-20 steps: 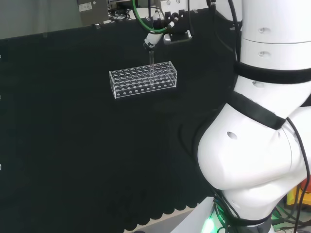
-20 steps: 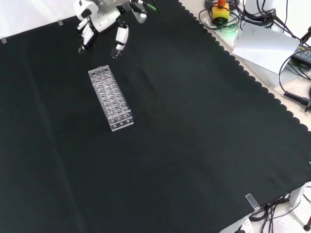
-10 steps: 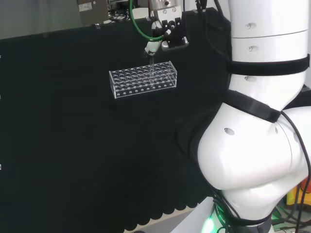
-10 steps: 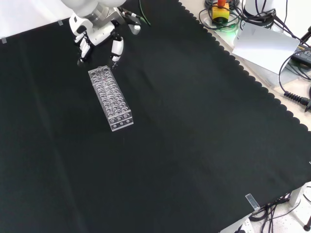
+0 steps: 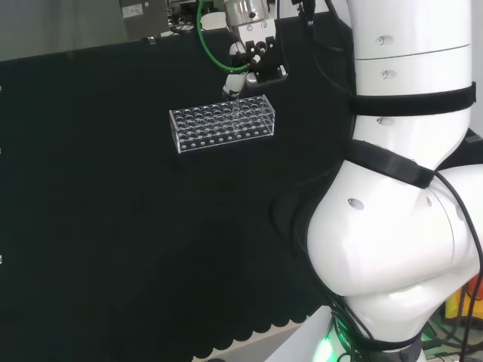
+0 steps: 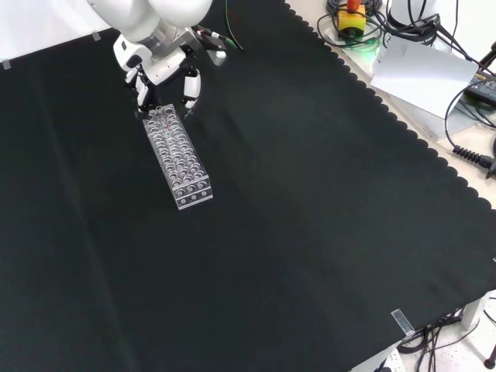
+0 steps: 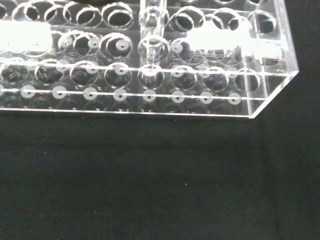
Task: Pick up the test tube.
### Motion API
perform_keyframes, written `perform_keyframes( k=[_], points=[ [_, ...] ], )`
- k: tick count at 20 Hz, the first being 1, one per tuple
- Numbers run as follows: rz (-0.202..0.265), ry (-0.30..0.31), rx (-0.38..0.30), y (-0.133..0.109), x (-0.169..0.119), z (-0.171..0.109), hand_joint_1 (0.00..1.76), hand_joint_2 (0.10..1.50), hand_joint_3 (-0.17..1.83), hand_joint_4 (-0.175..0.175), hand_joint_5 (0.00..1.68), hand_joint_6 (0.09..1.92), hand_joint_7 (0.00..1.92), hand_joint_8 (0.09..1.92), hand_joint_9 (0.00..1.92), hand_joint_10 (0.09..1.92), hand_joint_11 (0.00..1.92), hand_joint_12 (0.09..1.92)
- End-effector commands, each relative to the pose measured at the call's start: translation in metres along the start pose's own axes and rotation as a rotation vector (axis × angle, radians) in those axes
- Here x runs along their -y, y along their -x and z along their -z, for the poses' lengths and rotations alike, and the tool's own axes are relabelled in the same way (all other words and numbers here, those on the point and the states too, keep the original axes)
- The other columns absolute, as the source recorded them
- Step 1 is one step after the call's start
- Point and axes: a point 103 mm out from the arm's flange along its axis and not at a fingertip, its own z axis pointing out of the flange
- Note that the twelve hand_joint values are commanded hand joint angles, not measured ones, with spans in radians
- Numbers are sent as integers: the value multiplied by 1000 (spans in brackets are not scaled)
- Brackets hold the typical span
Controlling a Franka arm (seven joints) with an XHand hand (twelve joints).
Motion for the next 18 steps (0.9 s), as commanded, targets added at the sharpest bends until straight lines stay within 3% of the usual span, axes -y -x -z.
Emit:
perform_keyframes(
  k=[1,6,14,15,16,17,18],
  points=[
    [9,20,35,-14,-3,-3,834,773,539,-104,566,489,996,658,884,617,370,1437],
    [11,43,45,-21,-9,-3,881,752,589,-105,612,708,1117,634,1006,580,458,1402],
    [-17,75,35,-22,-21,-6,971,715,650,-117,856,718,1311,560,1145,529,561,1343],
    [-25,93,27,-21,-22,-6,1017,788,533,-61,935,787,1366,531,1191,518,594,1330],
    [-33,115,16,-21,-22,-6,1061,857,405,-32,1005,817,1433,495,1254,503,642,1310],
    [-47,144,-4,-20,-23,-6,1101,891,323,-41,1071,797,1496,467,1317,495,699,1284],
    [-60,174,-24,-19,-23,-6,1141,897,288,-91,1125,752,1556,448,1381,494,802,1221]
  ],
)
